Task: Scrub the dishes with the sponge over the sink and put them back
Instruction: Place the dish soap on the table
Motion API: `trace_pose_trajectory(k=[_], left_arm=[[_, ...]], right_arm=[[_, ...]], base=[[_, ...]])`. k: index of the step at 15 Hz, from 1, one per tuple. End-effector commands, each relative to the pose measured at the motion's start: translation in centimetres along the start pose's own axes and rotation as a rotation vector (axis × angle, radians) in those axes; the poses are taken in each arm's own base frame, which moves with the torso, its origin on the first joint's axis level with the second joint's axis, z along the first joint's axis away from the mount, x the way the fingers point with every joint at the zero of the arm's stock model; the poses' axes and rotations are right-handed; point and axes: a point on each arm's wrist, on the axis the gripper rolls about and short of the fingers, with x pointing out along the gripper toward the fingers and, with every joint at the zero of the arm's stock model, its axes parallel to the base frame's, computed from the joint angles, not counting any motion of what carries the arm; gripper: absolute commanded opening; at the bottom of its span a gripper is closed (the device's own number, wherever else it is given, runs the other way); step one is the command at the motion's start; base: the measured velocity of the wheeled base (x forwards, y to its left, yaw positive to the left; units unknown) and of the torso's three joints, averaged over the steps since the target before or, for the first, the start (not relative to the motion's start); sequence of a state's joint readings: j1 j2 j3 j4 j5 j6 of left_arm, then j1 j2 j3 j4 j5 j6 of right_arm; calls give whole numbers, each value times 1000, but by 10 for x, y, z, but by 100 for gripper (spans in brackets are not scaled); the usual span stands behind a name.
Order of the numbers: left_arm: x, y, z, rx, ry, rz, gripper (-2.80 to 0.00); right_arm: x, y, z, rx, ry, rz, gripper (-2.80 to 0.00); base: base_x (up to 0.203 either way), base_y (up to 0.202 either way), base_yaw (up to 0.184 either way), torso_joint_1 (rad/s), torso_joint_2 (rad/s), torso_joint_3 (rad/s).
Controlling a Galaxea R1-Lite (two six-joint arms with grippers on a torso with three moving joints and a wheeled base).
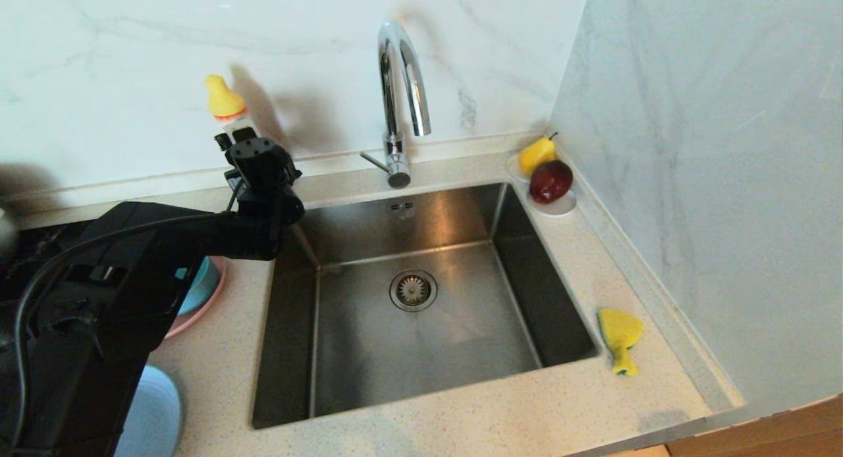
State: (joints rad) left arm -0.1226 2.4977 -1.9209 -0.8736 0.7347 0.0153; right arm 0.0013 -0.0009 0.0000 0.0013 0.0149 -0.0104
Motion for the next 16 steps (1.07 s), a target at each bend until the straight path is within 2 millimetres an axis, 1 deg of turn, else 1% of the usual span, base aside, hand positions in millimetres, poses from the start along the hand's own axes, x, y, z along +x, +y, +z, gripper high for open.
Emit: trace_pose_trajectory(k=[1, 5, 11, 12, 16], left_arm=[[0, 0, 0, -8, -11, 5, -280], [0, 0, -8, -1, 1, 8, -280], [0, 0, -11, -1, 5, 14, -280], [0, 0, -11, 0, 5, 14, 0], [0, 0, -10, -4, 4, 12, 0]], right_arm=[[0, 0, 0, 0, 0, 1, -280], [0, 0, 0, 0, 0, 1, -280], [0, 0, 0, 0, 0, 1, -280], [0, 0, 0, 0, 0, 1, -280], [0, 0, 0, 0, 0, 1, -280]], base=[[0, 0, 0, 0, 0, 0], [0, 0, 0, 0, 0, 0], [0, 0, 0, 0, 0, 0], [0, 0, 0, 0, 0, 0], [0, 0, 0, 0, 0, 0]])
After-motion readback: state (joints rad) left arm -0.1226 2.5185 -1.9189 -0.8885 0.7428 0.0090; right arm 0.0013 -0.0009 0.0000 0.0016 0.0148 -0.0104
